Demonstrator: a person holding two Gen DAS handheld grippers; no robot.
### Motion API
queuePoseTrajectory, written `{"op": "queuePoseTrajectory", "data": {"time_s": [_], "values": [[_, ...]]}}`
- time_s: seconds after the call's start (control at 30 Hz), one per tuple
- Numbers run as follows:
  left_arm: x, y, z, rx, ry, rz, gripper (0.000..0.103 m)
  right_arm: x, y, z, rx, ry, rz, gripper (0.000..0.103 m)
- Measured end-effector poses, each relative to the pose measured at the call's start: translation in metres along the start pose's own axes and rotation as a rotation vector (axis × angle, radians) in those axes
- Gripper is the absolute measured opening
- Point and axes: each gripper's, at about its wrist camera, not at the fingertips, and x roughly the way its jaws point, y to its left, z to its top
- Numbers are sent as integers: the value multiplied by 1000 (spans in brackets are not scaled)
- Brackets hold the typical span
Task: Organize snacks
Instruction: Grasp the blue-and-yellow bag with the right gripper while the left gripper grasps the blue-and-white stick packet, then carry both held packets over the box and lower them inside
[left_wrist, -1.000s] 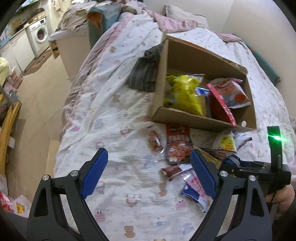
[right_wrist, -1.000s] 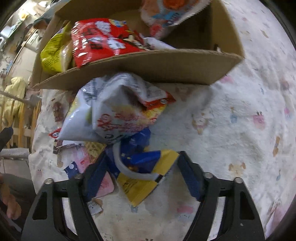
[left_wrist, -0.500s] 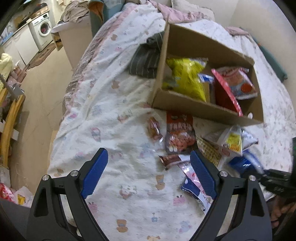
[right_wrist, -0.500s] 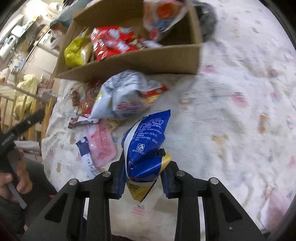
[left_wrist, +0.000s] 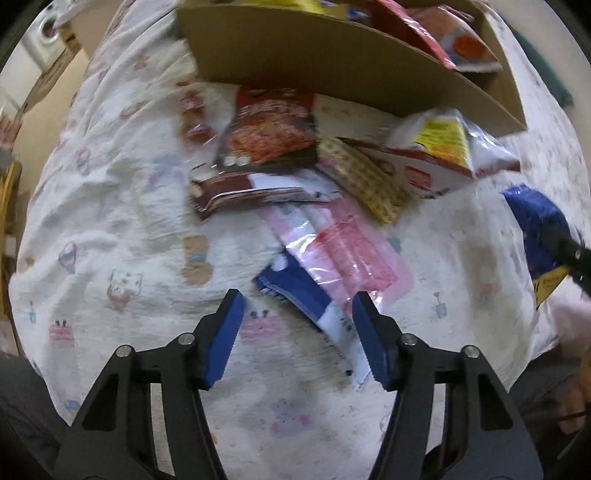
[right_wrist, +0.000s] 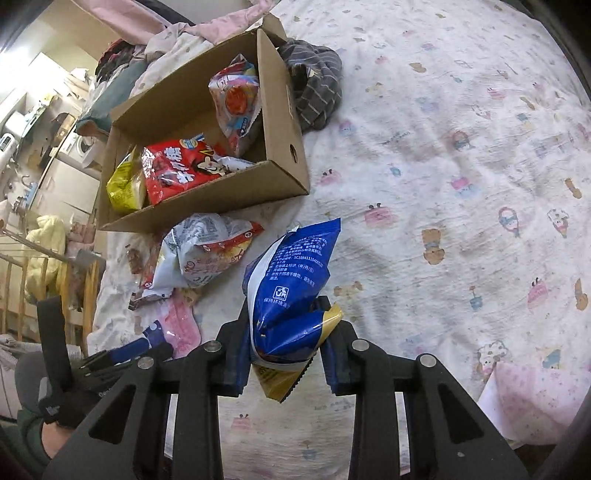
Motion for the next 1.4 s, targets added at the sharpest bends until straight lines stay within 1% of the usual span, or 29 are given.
{"op": "queuePoseTrajectory", "data": {"time_s": [0.07, 0.13, 0.17, 0.2, 0.27, 0.3, 0.43, 0.57, 0.8, 0.87, 1.1, 1.27, 1.4], "values": [[2, -2, 0, 15, 1, 11, 56, 4, 5, -1, 1, 0, 1, 33], [5, -2, -1, 28, 18, 32, 38, 5, 5, -1, 0, -1, 4, 33], [6, 0, -1, 33, 23, 39, 34, 4, 6, -1, -2, -3, 6, 33], [6, 1, -2, 36, 25, 46, 24, 4, 7, -1, -3, -4, 8, 33], [6, 5, -3, 44, 32, 41, 20, 4, 7, -1, -5, -4, 11, 33], [5, 8, -4, 47, 34, 47, 14, 4, 7, -1, -6, -3, 10, 33], [-2, 16, -6, 68, 23, 51, 14, 4, 9, -1, -6, -4, 16, 33], [-11, 22, -8, 72, -6, 70, 14, 6, 13, -1, -13, -4, 19, 33], [-49, 30, -1, 64, -114, 88, 14, 0, 12, 1, -2, -33, 26, 33], [-60, 34, 8, 64, -147, 91, 14, -6, 12, 1, 0, -57, 37, 33], [-84, 21, 17, 95, -245, 95, 14, -27, 8, 6, 20, -156, 61, 33], [-97, 16, 24, 105, -293, 86, 14, -47, 10, 10, 24, -256, 82, 33], [-110, 16, 36, 104, -324, 76, 14, -61, 15, 13, 23, -332, 106, 33]]}}
